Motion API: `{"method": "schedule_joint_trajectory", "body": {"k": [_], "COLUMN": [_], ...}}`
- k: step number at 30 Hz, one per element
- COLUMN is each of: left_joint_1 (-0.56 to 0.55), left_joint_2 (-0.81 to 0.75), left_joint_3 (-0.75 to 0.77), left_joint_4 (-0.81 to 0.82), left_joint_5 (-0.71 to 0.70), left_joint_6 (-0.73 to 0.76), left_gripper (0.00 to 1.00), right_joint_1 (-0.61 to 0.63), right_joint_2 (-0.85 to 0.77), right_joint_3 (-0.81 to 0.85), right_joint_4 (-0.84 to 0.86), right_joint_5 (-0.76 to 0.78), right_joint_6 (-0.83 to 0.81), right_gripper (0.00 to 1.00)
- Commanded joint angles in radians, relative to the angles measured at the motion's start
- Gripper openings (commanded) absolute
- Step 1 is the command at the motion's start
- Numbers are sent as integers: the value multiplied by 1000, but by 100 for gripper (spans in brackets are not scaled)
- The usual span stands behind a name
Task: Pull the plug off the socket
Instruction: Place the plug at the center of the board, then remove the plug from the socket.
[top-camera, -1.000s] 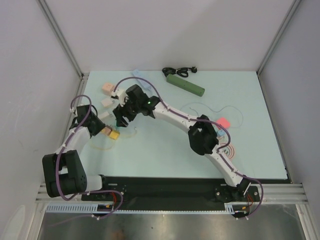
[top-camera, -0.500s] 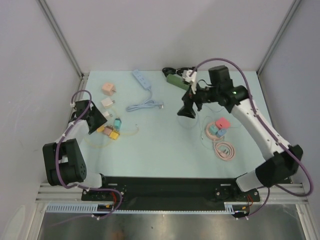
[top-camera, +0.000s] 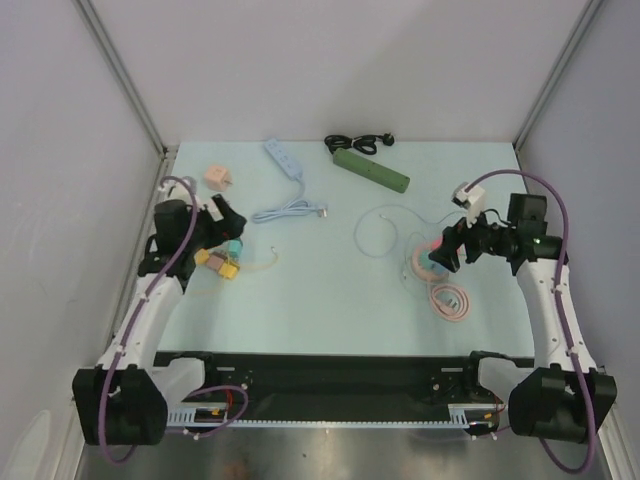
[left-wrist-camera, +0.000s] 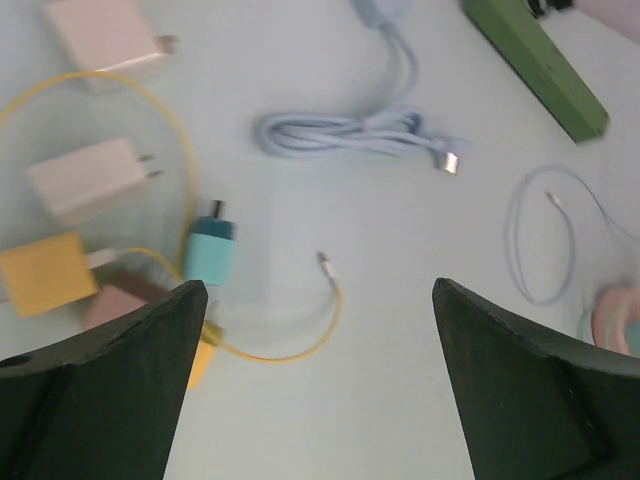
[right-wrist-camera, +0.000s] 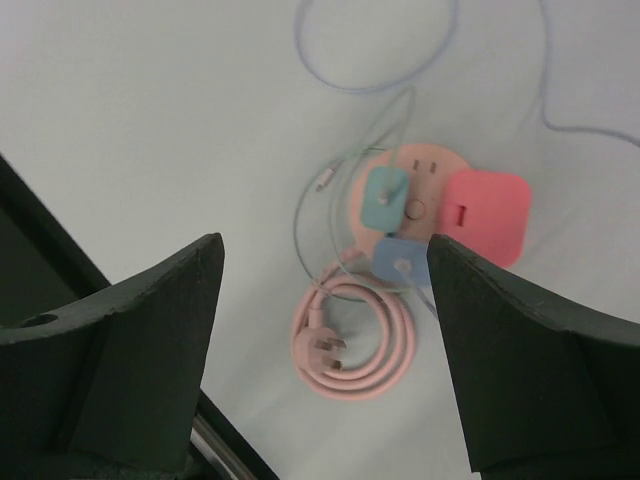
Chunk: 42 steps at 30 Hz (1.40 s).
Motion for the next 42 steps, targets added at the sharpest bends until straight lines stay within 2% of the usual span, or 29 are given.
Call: {"method": "schedule_joint_trajectory", "body": {"k": [1,4,5,6,9,10,12,16,18,20,25,29,30,34,42], "left_joint_1": [-172,-345,-393,-486,-627,-714,-819,-922,-971,-993,-1025,-1045,-1048,-1054,-1060], "left_joint_2": [-51,-71,-66,-42,21,74,147,405,496,631,857,984,1007,1121,1245], "left_joint_3": [15,20,24,31,64,78,135,294,420,568,869,997,1029,1231,1391], "left_joint_4": [43,121,141,162,254,285,305,290,242,142,-43,-176,-266,-468,-588], "left_joint_5": [57,72,76,88,57,39,1,-58,-105,-174,-222,-321,-332,-345,-322], "left_joint_6": [49,64,66,75,122,154,170,112,70,-32,-325,-564,-661,-804,-933], "left_gripper": [100,99,100,100,99,99,100,100,100,100,98,96,96,92,92], "right_joint_1": [-109,-193,-215,-235,-318,-356,-397,-456,-479,-490,-502,-510,-513,-523,-540], "right_joint_2": [-40,-62,-67,-71,-76,-77,-77,-57,-50,-48,-62,-59,-59,-60,-56], "right_joint_3": [-21,-50,-58,-73,-98,-97,-95,-100,-98,-98,-109,-112,-110,-112,-118], "right_joint_4": [-6,-6,21,34,78,78,75,39,17,28,67,78,75,80,86], "right_joint_5": [-37,-68,-70,-74,-120,-123,-142,-174,-188,-156,-120,-105,-105,-116,-122], "right_joint_6": [-44,-26,3,61,151,158,178,147,140,169,232,255,256,268,276], "right_gripper": [86,86,86,86,85,84,84,84,83,83,82,82,82,82,82]}}
